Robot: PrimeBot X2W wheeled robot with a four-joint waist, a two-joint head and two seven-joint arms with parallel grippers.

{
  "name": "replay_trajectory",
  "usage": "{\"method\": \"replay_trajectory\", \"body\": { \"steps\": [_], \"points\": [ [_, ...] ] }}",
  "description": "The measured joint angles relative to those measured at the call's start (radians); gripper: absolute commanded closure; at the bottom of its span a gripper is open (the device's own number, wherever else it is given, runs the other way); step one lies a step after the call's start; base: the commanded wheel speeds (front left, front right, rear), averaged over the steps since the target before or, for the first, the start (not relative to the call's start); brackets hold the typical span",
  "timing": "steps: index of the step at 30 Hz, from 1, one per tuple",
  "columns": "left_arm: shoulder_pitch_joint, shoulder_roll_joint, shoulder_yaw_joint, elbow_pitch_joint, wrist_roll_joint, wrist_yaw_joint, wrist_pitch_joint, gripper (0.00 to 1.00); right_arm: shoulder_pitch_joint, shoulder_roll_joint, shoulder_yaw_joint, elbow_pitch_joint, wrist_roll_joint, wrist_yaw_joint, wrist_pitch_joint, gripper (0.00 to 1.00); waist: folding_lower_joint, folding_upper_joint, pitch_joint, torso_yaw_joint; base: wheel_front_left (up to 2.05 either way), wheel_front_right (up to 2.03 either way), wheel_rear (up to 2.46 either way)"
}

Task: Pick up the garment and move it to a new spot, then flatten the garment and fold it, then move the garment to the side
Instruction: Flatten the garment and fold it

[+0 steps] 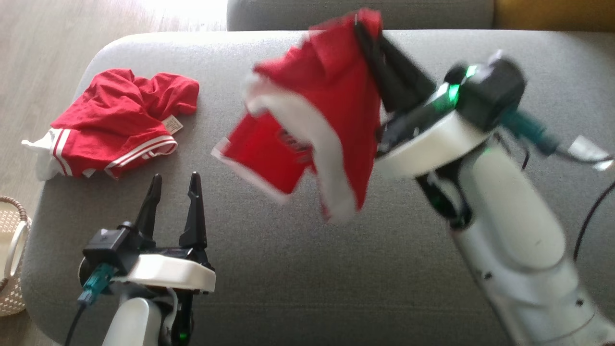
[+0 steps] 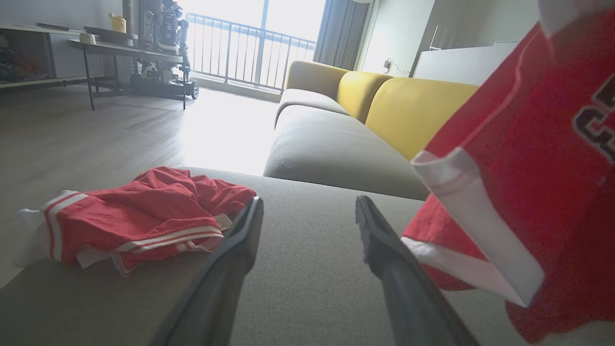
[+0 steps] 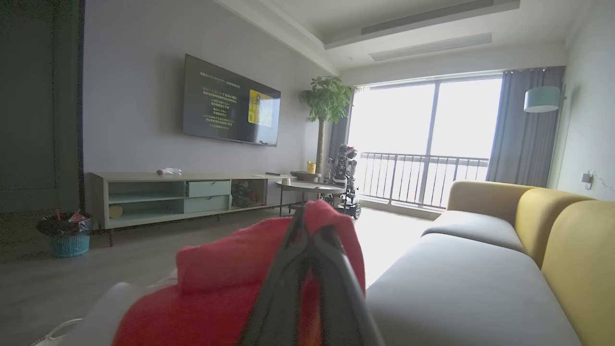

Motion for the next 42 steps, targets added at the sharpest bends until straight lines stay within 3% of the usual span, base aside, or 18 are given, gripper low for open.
{"method": "replay_trajectory", "body": {
  "steps": [7, 12, 17, 18, 19, 20, 23, 28, 36, 42],
  "points": [
    [0.0, 0.001, -0.021, -0.005, -0.021, 0.009, 0.0, 0.0, -0.092, -0.028, -0.062, -0.031, 0.082, 0.0, 0.101, 1.0, 0.0, 0.0, 0.012, 0.001, 0.0, 0.0, 0.0],
    [-0.004, 0.0, -0.028, -0.008, -0.026, 0.009, 0.0, 0.0, -0.068, -0.089, -0.17, 0.111, 0.11, 0.0, 0.118, 1.0, 0.0, 0.0, 0.044, 0.011, 0.0, 0.0, 0.0],
    [-0.021, 0.0, -0.031, -0.007, -0.026, 0.009, 0.0, 0.0, -0.042, -0.135, -0.29, 0.336, 0.106, 0.0, 0.116, 1.0, 0.0, 0.0, 0.08, 0.024, 0.0, 0.0, 0.0],
    [-0.029, 0.0, -0.032, -0.006, -0.026, 0.008, 0.0, 0.0, -0.043, -0.14, -0.32, 0.382, 0.098, 0.0, 0.113, 0.8, 0.0, 0.0, 0.086, 0.027, 0.0, 0.0, 0.0],
    [-0.036, 0.0, -0.032, -0.006, -0.026, 0.007, 0.0, 0.0, -0.045, -0.146, -0.352, 0.429, 0.09, 0.0, 0.112, 0.06, 0.0, 0.0, 0.091, 0.03, 0.0, 0.0, 0.0],
    [-0.042, 0.0, -0.033, -0.005, -0.025, 0.007, 0.0, 0.0, -0.049, -0.15, -0.387, 0.475, 0.081, 0.0, 0.113, 0.0, 0.0, 0.0, 0.095, 0.033, 0.0, 0.0, 0.0],
    [-0.046, 0.0, -0.033, -0.003, -0.025, 0.007, 0.0, 0.0, -0.052, -0.162, -0.463, 0.554, 0.034, 0.0, 0.106, 0.0, 0.0, 0.0, 0.104, 0.039, 0.0, 0.0, 0.0],
    [-0.046, 0.0, -0.028, -0.001, -0.023, 0.007, 0.0, 0.0, -0.093, -0.162, -0.45, 0.555, -0.065, 0.0, 0.046, 0.0, 0.0, 0.0, 0.103, 0.024, 0.0, 0.0, 0.0],
    [-0.046, 0.0, -0.016, -0.014, -0.016, 0.007, 0.0, 0.0, -0.054, -0.124, -0.324, 0.344, -0.05, 0.0, -0.037, 0.0, 0.0, 0.0, 0.074, -0.026, 0.0, 0.0, 0.0],
    [-0.042, 0.0, 0.009, -0.031, -0.016, 0.008, 0.0, 0.0, 0.137, -0.084, -0.274, 0.142, -0.02, 0.0, -0.046, 0.0, 0.0, 0.0, 0.056, -0.066, 0.0, 0.0, 0.0]
  ]
}}
